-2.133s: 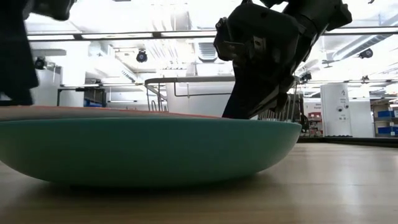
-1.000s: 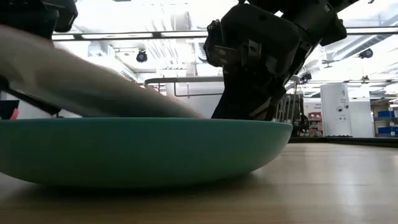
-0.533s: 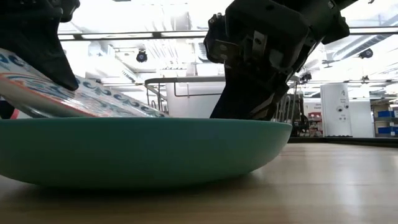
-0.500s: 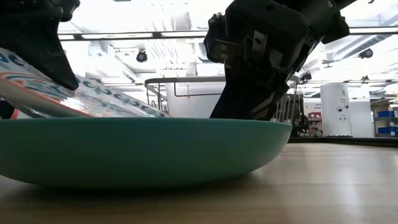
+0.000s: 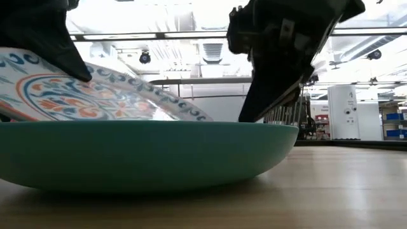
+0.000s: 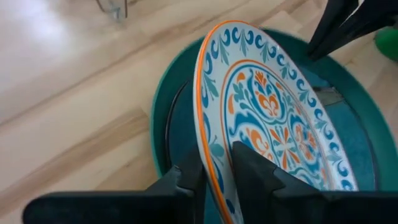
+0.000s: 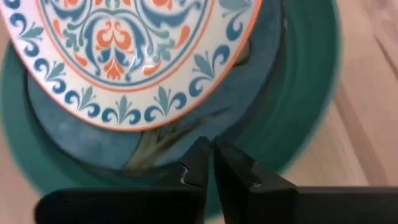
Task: Sort dishes
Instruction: Put the white patterned plate in the dishwasher rack
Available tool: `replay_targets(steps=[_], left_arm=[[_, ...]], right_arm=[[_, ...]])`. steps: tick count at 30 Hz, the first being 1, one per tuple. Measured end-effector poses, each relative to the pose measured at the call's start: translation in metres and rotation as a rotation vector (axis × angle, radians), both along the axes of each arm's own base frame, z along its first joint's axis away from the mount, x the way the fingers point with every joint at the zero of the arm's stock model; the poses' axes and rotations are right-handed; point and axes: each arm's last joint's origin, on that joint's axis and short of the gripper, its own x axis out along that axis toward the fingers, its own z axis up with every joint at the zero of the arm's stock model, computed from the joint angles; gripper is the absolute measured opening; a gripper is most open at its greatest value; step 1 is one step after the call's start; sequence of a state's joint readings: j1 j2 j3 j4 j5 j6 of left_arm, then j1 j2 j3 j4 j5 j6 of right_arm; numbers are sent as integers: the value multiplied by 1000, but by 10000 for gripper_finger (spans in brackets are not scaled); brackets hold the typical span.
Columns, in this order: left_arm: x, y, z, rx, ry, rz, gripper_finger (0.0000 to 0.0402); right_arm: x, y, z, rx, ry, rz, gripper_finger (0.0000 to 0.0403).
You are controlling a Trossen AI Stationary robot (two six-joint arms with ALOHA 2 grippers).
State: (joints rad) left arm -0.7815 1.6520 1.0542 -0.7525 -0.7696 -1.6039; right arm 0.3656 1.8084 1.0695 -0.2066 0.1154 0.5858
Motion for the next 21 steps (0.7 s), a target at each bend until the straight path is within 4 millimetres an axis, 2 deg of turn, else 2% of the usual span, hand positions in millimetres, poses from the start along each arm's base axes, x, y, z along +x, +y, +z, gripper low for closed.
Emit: replay_targets(steps=[9,15,21], left_arm=[[0,-1,2,87,-14,-55,45],[3,-6,11,193,-22,-134,44],[13,-16,26,284,-20,-211,42]], right_arm=[[-4,-3,35,13,-125,47,130],[1,-5,35,-119,-189,153,201],[4,-8,33,-156,-204,141,248]])
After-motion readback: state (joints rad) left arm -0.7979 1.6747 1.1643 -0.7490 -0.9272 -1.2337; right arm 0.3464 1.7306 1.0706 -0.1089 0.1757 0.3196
